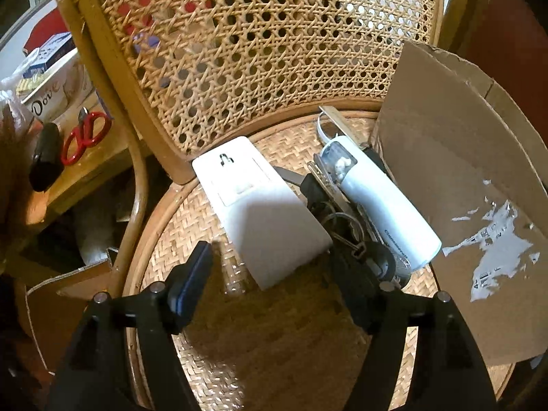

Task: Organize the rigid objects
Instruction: 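Move the left tool to the seat and grasp the white flat power bank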

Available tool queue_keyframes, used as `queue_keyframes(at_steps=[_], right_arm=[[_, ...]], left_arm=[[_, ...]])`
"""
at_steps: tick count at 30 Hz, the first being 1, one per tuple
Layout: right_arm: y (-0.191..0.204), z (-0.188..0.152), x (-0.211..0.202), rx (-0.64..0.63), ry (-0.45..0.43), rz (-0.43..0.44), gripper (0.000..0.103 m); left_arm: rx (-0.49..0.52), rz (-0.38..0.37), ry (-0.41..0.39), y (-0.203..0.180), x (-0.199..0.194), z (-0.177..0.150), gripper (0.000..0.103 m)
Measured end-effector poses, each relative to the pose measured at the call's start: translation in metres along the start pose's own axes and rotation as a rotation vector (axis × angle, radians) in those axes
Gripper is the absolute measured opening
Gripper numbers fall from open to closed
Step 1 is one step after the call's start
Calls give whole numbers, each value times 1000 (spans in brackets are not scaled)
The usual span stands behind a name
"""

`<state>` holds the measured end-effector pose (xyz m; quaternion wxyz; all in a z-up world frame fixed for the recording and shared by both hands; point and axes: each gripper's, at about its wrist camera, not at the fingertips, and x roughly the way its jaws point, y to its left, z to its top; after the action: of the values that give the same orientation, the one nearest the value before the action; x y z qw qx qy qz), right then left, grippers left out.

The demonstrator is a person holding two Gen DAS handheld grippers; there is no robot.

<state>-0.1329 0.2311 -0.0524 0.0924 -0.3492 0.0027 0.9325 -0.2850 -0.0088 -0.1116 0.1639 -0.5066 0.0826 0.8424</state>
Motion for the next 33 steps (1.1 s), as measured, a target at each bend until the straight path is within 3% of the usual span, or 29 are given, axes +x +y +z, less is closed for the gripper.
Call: queue_keyframes(at_steps=[3,8,13,18,23,25,28,30,31,33], right_arm=[[0,0,0,-1,0,1,10],[0,0,0,0,0,0,10],[0,0,0,1,0,-2,10],[1,0,0,2,-1,-3,10],[1,0,0,2,-1,-3,10],[0,0,0,1,-1,-2,10],[2,0,-1,1,-1,-2,10],[1,1,0,1,-1,-2,10],[2,0,0,1,-1,-2,10],[1,0,0,2,-1,-4,10]], left_arm=[[23,27,-24,-3,-9,4,72],[-31,38,28,5,-6,-1,73],[3,150,13,3,-24,-16,71],[-18,81,-63,3,-43,-7,71],[-39,89,13,6,-2,13,71],[-64,87,16,8,10,15,75],[-87,118,29,15,16,18,93],[-184,84,60,31,24,15,103],[-220,64,52,37,24,14,103],[-197,59,46,36,25,14,103]])
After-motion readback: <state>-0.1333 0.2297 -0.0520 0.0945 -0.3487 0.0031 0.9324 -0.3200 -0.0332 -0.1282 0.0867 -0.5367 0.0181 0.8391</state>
